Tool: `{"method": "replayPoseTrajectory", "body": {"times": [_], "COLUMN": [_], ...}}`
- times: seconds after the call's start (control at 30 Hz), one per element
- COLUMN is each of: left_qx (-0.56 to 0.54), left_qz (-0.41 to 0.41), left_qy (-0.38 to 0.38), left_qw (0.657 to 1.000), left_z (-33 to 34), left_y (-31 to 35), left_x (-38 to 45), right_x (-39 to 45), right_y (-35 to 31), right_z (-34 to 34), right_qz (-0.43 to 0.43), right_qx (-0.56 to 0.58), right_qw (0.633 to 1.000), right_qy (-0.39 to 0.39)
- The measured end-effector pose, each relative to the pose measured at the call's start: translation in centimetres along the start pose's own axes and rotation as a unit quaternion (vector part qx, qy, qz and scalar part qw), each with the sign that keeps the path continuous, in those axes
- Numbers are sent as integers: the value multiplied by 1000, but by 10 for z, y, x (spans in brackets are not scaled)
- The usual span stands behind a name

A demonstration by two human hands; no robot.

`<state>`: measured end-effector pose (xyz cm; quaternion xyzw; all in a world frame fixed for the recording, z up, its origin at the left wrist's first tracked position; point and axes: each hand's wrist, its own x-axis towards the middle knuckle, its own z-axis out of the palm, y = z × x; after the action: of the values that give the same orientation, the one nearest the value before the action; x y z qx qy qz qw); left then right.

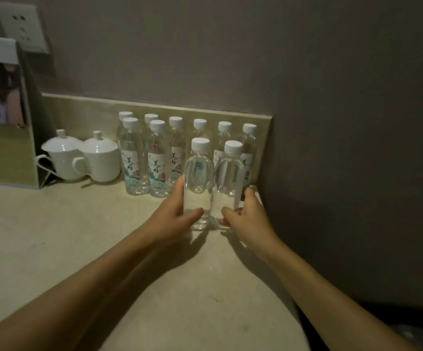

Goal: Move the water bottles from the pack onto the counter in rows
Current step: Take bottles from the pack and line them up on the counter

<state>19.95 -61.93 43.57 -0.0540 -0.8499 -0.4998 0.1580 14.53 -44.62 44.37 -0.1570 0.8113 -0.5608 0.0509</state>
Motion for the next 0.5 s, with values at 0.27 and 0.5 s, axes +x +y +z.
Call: {"method": "replayPoseTrajectory", "body": {"times": [0.27, 0.5], "left_qx": [151, 208], "left_qz": [-38, -52], "left_qy": [190, 158], "left_qw": [969, 964], "left_z": [1, -4], "left_y": [-6, -13], "left_x": [8, 17], "right_x": [1, 6], "right_y": [-7, -14], "right_z": [23, 32], "right_qz": [14, 28], "right_qx": [-21, -108], "right_qw": [997, 993], "right_qy": [73, 33]}}
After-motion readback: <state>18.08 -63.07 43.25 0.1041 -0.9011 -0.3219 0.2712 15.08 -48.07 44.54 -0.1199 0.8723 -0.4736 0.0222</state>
